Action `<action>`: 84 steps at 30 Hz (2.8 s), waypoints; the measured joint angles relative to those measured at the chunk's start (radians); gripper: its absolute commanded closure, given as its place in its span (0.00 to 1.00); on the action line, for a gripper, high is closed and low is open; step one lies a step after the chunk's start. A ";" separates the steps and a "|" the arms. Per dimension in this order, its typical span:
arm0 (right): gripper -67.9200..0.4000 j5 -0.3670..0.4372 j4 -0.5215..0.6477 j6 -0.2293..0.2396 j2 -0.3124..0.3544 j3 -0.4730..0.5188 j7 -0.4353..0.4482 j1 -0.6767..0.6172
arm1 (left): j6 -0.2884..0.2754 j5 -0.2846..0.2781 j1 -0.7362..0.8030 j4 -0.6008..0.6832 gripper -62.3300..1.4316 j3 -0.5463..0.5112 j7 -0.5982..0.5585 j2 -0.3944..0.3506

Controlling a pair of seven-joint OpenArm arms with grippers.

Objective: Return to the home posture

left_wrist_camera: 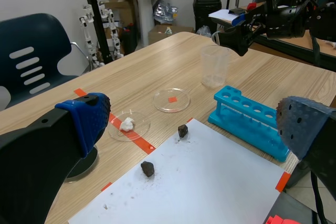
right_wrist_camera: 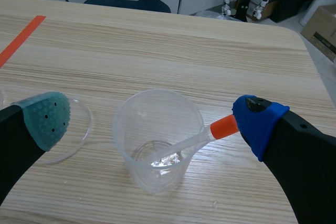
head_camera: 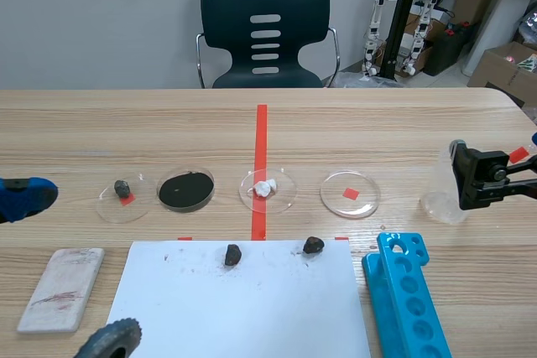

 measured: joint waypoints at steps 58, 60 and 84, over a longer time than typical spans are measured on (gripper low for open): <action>0.04 -0.077 0.727 0.041 0.000 0.000 0.292 -0.869 | 0.000 0.000 0.000 0.000 0.00 0.000 0.000 0.000; 0.04 -0.086 0.727 0.040 0.000 0.000 0.302 -0.892 | 0.000 0.000 0.000 0.000 0.00 0.000 0.000 0.000; 0.04 -0.105 0.727 0.037 0.000 0.000 0.344 -0.919 | 0.000 0.000 0.000 0.000 0.00 0.000 0.000 0.000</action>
